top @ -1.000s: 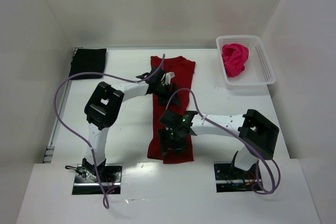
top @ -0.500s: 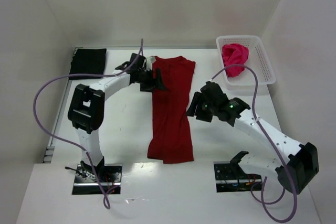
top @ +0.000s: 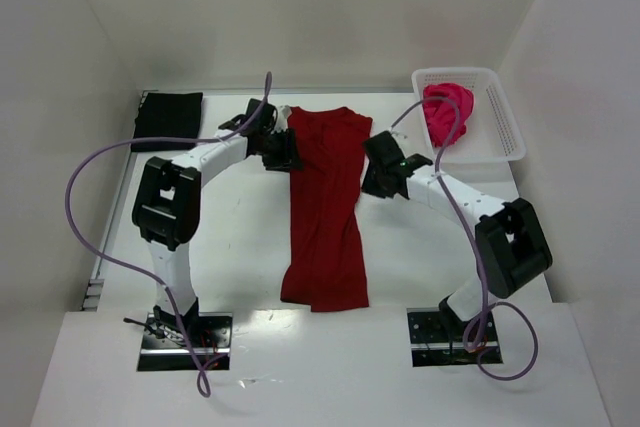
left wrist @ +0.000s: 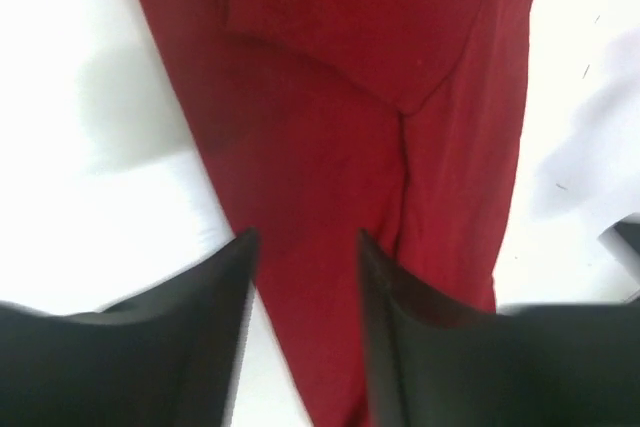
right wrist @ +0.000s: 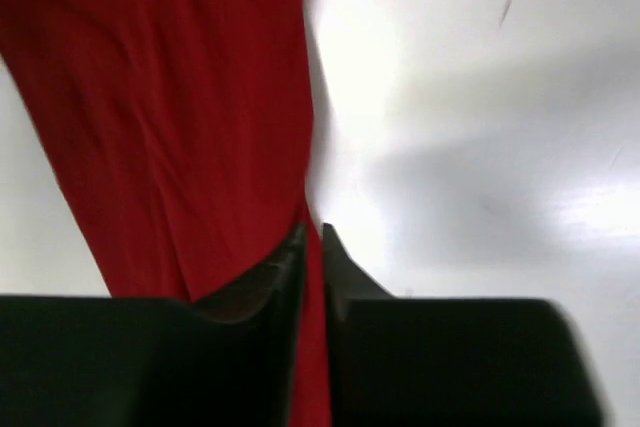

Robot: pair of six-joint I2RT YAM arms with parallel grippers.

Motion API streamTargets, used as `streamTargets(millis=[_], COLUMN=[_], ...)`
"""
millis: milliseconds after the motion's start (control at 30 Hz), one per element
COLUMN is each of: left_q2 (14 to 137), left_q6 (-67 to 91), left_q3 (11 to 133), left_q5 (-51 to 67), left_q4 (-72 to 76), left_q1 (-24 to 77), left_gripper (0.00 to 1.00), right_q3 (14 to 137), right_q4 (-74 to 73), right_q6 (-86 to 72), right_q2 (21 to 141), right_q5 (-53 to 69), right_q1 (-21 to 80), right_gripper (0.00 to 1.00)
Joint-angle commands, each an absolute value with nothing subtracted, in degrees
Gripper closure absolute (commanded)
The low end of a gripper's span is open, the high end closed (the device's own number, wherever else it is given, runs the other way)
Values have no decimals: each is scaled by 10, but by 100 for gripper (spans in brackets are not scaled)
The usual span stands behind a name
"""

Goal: Fold and stack the t-shirts
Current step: Rotate the tshirt 90 degrees

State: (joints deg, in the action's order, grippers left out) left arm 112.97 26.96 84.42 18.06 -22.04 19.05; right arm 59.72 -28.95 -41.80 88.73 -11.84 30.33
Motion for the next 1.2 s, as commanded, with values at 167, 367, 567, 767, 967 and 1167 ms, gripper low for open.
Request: streamTargets(millis=[167, 367, 567, 767, 967, 1167], left_q2=[1131, 1185, 1258, 1304, 1386, 1437], left_q6=[231, 230, 230, 194, 194, 194], left_q3=[912, 984, 1091, 1150, 1244, 1307], left_q5=[209, 255, 276, 226, 258, 252], left_q4=[-207, -188, -190, -168, -206, -235], left_q1=[147, 119, 98, 105, 105, 99], left_gripper=[53, 18, 14, 9, 10, 10], right_q3=[755, 884, 989, 1054, 1113, 1203], right_q4=[-177, -166, -190, -194, -179, -199], right_q6=[-355, -307, -274, -269, -251, -224], right_q2=[949, 1091, 1228, 1299, 1347, 1402], right_q5=[-171, -134, -143, -145, -114, -85], right_q1=[242, 204, 199, 171, 152, 141], right_gripper=[81, 31, 21, 19, 25, 21])
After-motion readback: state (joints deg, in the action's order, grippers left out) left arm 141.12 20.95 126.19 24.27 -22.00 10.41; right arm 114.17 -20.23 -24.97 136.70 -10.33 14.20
